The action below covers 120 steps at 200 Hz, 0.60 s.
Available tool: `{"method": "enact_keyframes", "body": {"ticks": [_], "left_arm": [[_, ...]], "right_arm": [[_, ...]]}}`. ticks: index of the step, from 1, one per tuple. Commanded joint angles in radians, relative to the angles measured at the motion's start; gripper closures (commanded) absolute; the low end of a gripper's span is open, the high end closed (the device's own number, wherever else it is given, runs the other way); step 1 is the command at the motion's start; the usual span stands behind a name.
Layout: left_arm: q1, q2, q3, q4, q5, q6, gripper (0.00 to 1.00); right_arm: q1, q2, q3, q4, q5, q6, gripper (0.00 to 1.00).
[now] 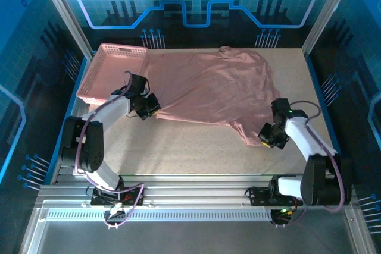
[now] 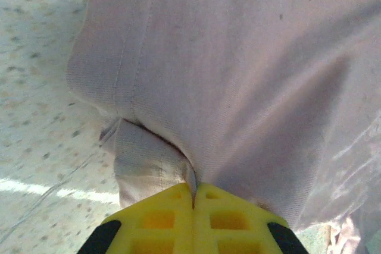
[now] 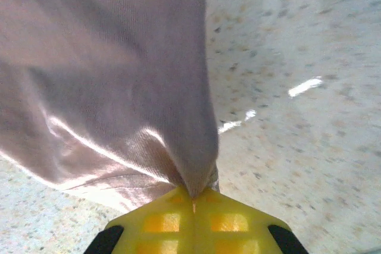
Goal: Fold and stack the t-shirts
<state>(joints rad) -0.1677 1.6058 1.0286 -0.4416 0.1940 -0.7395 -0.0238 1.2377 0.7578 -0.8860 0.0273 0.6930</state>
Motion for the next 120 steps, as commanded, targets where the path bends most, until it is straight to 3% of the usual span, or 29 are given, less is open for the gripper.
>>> {"method": "enact_keyframes", "body": {"ticks": [1, 70, 120], "left_arm": [[0.004, -0.045, -0.048, -0.11, -0.058, 0.055, 1.0], [0.005, -0.079, -0.127, -0.231, -0.127, 0.097, 1.0], [0.004, -0.102, -0.15, -0.247, -0.136, 0.111, 0.98]], "right_arm": [[-0.036, -0.099, 0.029, -0.139, 0.07, 0.035, 1.0], [-0.079, -0.277, 0.031, -0.272, 0.087, 0.054, 1.0], [-0.079, -0.251, 0.034, -0.209, 0.022, 0.031, 1.0]]}}
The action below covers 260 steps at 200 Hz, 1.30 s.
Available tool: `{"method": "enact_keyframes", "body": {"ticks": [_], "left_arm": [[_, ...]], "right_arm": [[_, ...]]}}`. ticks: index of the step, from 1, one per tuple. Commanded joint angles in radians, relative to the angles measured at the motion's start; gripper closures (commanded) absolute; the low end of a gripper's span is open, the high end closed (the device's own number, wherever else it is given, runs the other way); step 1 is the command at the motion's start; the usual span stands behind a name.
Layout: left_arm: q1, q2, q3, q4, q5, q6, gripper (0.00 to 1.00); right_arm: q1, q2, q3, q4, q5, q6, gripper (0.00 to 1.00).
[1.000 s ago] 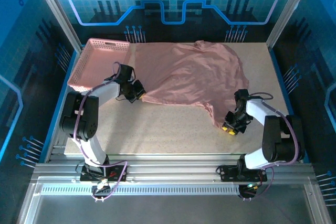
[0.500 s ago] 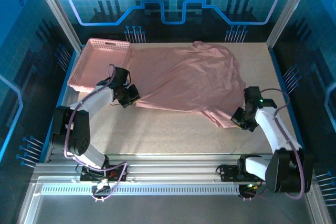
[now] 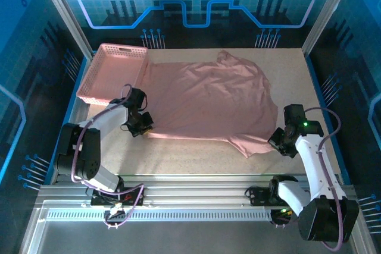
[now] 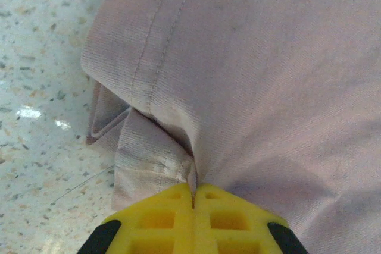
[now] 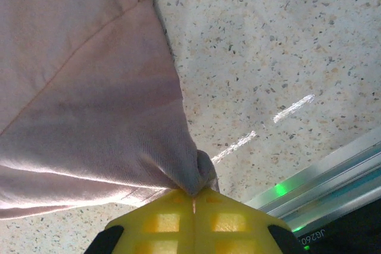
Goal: Fold and stack the t-shirts
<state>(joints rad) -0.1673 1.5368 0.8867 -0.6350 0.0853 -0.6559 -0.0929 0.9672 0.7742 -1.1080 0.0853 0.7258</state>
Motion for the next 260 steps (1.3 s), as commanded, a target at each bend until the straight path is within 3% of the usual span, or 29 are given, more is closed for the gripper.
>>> {"method": "enact_keyframes", "body": {"ticks": [1, 80, 144, 180, 260], "left_arm": [[0.003, -0.033, -0.006, -0.054, -0.027, 0.027, 0.98], [0.001, -0.024, 0.218, -0.118, 0.0, 0.056, 0.98], [0.008, 0.144, 0.45, -0.137, 0.01, 0.105, 0.98], [0.032, 0.239, 0.545, -0.137, 0.025, 0.115, 0.99], [0.09, 0.347, 0.664, -0.121, 0.077, 0.12, 0.98]], "right_arm": [[-0.01, 0.021, 0.018, 0.015, -0.037, -0.002, 1.0], [0.02, 0.224, 0.223, 0.201, -0.076, -0.056, 1.0], [0.077, 0.413, 0.424, 0.277, 0.026, -0.091, 1.0], [0.094, 0.473, 0.456, 0.359, 0.076, -0.073, 1.0], [0.093, 0.638, 0.575, 0.472, 0.035, -0.067, 1.0]]}}
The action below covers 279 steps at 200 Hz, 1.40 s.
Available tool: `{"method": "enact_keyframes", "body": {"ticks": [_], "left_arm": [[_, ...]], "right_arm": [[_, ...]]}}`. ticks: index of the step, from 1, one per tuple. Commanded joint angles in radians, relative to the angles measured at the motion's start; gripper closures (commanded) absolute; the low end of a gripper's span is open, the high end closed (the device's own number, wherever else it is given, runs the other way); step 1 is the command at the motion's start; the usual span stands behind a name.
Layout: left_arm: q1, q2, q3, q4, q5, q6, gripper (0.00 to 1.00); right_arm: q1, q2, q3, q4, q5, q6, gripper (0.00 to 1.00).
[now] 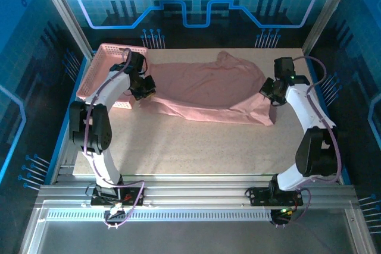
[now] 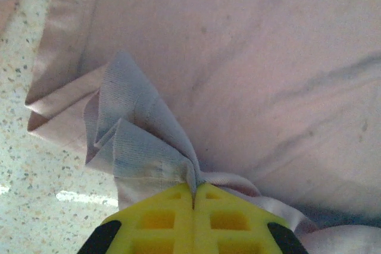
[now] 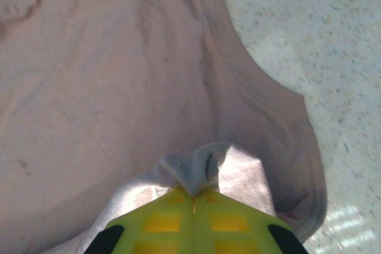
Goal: Fold and stack the t-shirts
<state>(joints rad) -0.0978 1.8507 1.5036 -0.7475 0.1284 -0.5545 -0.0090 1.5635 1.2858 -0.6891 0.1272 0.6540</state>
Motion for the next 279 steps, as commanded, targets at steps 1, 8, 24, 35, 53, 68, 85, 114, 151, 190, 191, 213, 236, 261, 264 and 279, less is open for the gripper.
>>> {"method": "enact_keyframes", "body": {"ticks": [1, 8, 24, 35, 53, 68, 85, 114, 151, 190, 191, 213, 236, 261, 264, 279], "left_arm": [[0.021, 0.035, 0.049, -0.008, 0.035, 0.019, 0.98], [0.023, 0.046, 0.06, -0.009, 0.038, 0.019, 0.98], [0.026, 0.078, 0.09, -0.015, 0.044, 0.022, 0.98], [0.026, 0.109, 0.12, -0.023, 0.047, 0.029, 0.98], [0.027, 0.155, 0.166, -0.041, 0.044, 0.04, 0.98], [0.027, 0.187, 0.204, -0.052, 0.039, 0.047, 0.98], [0.027, 0.226, 0.24, -0.064, 0.037, 0.05, 0.98], [0.031, 0.273, 0.289, -0.074, 0.029, 0.051, 0.97], [0.037, 0.294, 0.34, -0.049, 0.049, 0.034, 0.48], [0.04, 0.18, 0.345, -0.038, 0.081, -0.019, 0.21], [0.041, 0.175, 0.342, -0.039, 0.081, -0.02, 0.21], [0.04, 0.034, 0.207, -0.03, 0.081, -0.035, 0.17], [0.04, -0.083, 0.019, -0.038, 0.09, -0.035, 0.15], [0.041, -0.167, -0.2, 0.029, 0.111, -0.057, 0.18], [0.041, -0.171, -0.217, 0.04, 0.114, -0.062, 0.19], [0.041, -0.162, -0.278, 0.086, 0.136, -0.08, 0.24]], "right_arm": [[0.009, 0.043, 0.066, 0.053, -0.007, 0.005, 1.0], [0.009, 0.06, 0.083, 0.051, -0.007, 0.005, 1.0], [0.009, 0.092, 0.11, 0.054, -0.005, 0.007, 1.0], [0.009, 0.117, 0.128, 0.055, -0.003, 0.007, 1.0], [0.009, 0.154, 0.153, 0.053, -0.005, 0.009, 1.0], [0.01, 0.177, 0.164, 0.056, 0.0, 0.012, 1.0], [0.011, 0.205, 0.174, 0.057, 0.001, 0.014, 1.0], [0.015, 0.242, 0.191, 0.06, 0.01, 0.025, 1.0], [0.015, 0.262, 0.186, 0.126, 0.014, 0.033, 0.71], [0.023, 0.186, 0.13, 0.192, -0.049, -0.004, 0.24], [0.023, 0.183, 0.127, 0.191, -0.049, -0.006, 0.24], [0.021, 0.087, 0.071, 0.116, -0.077, -0.048, 0.16], [0.016, -0.026, -0.021, 0.04, -0.127, -0.083, 0.14], [0.006, -0.115, -0.15, -0.006, -0.19, -0.091, 0.14], [0.005, -0.122, -0.165, -0.006, -0.199, -0.091, 0.15], [-0.009, -0.14, -0.232, -0.002, -0.242, -0.085, 0.15]]}}
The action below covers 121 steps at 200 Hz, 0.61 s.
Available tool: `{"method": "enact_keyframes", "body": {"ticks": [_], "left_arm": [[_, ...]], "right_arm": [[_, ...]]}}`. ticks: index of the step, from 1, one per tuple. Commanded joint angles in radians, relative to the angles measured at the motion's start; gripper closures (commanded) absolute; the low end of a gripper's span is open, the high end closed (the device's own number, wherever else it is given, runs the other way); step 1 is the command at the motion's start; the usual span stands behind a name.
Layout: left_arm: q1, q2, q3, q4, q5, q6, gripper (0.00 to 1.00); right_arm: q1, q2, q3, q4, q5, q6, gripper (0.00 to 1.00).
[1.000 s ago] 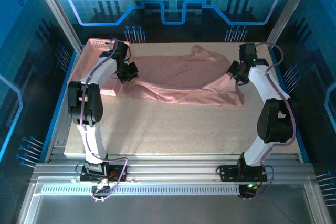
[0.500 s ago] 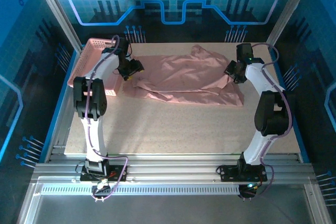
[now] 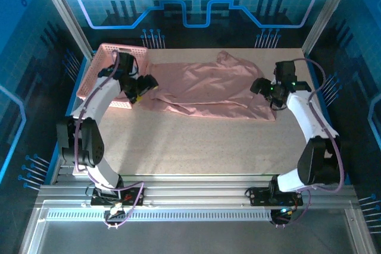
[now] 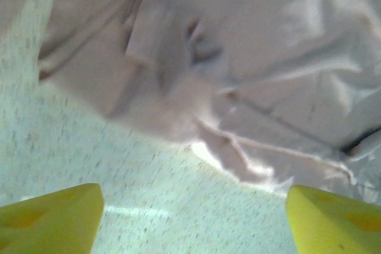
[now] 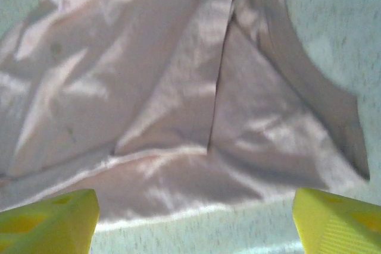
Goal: Fold and stack the t-shirts
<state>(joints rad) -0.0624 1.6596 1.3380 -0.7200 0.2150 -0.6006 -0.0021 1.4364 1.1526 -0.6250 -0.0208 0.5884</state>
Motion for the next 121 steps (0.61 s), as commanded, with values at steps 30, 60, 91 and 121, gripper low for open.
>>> {"method": "enact_keyframes", "body": {"ticks": [30, 60, 91, 121], "left_arm": [[0.012, 0.091, -0.143, 0.139, 0.053, -0.077, 0.32], [0.019, 0.172, -0.119, 0.185, 0.013, -0.11, 0.36], [0.022, 0.23, -0.088, 0.228, -0.024, -0.149, 0.4], [0.027, 0.278, -0.046, 0.238, -0.075, -0.172, 0.43]], "right_arm": [[-0.053, 0.023, -0.157, -0.05, -0.144, -0.014, 0.19], [-0.093, 0.082, -0.171, -0.018, -0.151, -0.021, 0.21], [-0.122, 0.139, -0.168, 0.012, -0.156, -0.026, 0.23], [-0.134, 0.209, -0.143, 0.028, -0.148, -0.026, 0.25]]}}
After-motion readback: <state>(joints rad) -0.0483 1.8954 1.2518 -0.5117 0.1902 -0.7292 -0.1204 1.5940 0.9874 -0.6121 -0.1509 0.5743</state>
